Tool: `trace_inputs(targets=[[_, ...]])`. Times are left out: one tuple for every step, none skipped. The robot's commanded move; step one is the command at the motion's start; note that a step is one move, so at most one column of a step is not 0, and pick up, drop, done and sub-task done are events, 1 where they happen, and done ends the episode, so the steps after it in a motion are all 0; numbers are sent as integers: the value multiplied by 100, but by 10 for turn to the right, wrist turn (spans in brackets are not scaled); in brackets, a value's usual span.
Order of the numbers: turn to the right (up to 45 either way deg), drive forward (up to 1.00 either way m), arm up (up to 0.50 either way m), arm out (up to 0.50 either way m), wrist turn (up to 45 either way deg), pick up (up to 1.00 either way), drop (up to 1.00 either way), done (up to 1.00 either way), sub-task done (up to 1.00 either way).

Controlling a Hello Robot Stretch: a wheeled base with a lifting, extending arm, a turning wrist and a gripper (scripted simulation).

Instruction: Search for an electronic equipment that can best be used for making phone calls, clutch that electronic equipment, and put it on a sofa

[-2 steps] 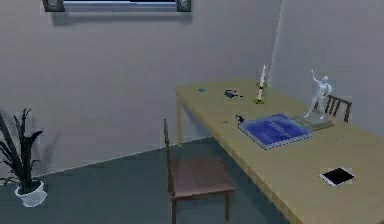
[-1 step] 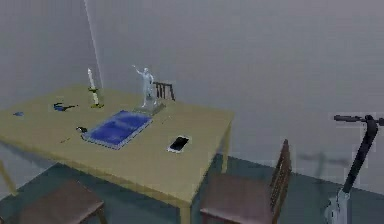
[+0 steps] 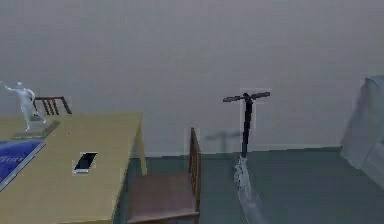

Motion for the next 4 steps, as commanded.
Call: trace_inputs(targets=[[0, 45, 0, 0, 0, 0, 0, 0, 0], [-450, 0, 0, 0, 0, 0, 0, 0, 0], [-450, 0, 0, 0, 0, 0, 0, 0, 0], [-450, 0, 0, 0, 0, 0, 0, 0, 0]])
